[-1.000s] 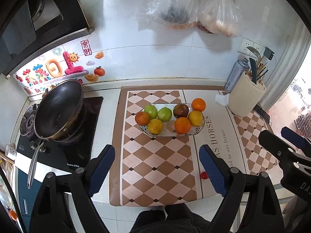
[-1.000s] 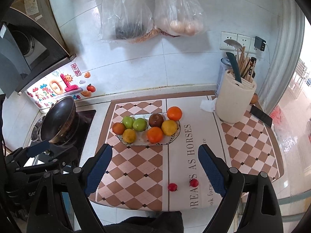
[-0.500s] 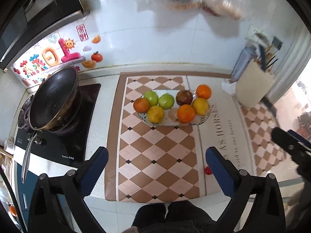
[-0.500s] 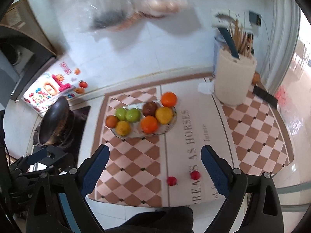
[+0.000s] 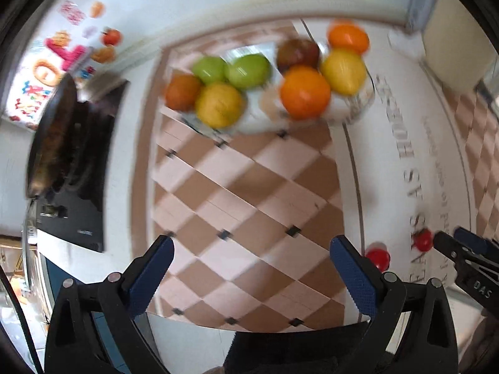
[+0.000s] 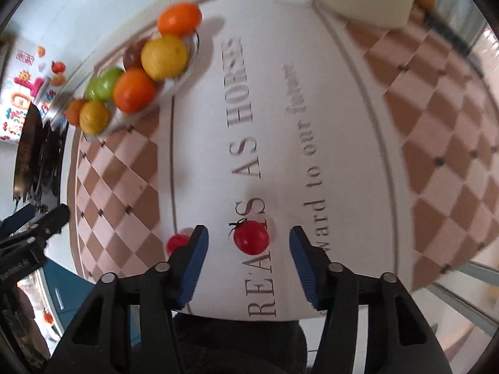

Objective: Organize fruits
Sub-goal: 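Grasp a cherry tomato with the right tool while the left tool grasps the other tomato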

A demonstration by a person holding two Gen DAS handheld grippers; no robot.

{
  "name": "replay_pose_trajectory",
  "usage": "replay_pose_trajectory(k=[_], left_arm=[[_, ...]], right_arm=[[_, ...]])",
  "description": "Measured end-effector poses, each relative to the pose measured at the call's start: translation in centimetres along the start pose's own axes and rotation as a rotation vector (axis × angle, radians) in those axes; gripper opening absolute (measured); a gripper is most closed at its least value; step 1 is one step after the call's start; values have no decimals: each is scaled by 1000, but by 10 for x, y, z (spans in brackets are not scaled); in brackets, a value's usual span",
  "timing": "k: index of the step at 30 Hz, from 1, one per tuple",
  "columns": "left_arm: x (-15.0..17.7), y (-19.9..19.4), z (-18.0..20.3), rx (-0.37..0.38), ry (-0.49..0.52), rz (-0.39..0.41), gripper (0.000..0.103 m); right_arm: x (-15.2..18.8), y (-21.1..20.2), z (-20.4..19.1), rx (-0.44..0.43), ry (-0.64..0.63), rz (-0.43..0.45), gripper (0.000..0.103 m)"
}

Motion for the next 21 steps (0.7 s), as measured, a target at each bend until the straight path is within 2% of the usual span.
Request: replay_pose_trajectory(k=[2, 3, 5, 8, 11, 15, 16, 18, 20, 21], left_arm=[[5, 14, 8, 0, 6, -41, 102], [7, 19, 12, 13, 2, -62, 102], [11, 28, 18, 42, -16, -97, 102], [17, 37, 30, 106, -44, -143, 102], [23, 43, 49, 183, -45, -189, 102], [30, 49, 87, 286, 1, -231, 102], [31, 51, 95, 299, 16, -236, 100], [35, 57, 112, 321, 47, -256, 88], [40, 64, 122, 332, 61, -285, 60], [43, 66, 126, 337, 65, -299, 56]], right_arm=[[1, 17, -1, -8, -21, -23, 47], [2, 23, -4, -14, -32, -37, 40], [5, 35, -8, 12, -63, -65, 33], [7, 38, -9, 19, -102, -52, 32], [7, 34, -1, -2, -85, -49, 32], [4, 21, 23, -6, -50, -34, 32], [2, 19, 29, -7, -40, -33, 32], [2, 17, 36, -1, -31, -32, 32], [1, 18, 43, -2, -16, -37, 32], [2, 18, 45, -1, -10, -38, 32]])
Point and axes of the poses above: each gripper's, at about its wrist camera, not at the fingertips, and y roughly the way its jaws point, z to its right, x to its underside, the point moved 8 cm from there along y, roughly the way its jaws point, and after that the axes turned 6 degrees about x, right-handed, at the moved point
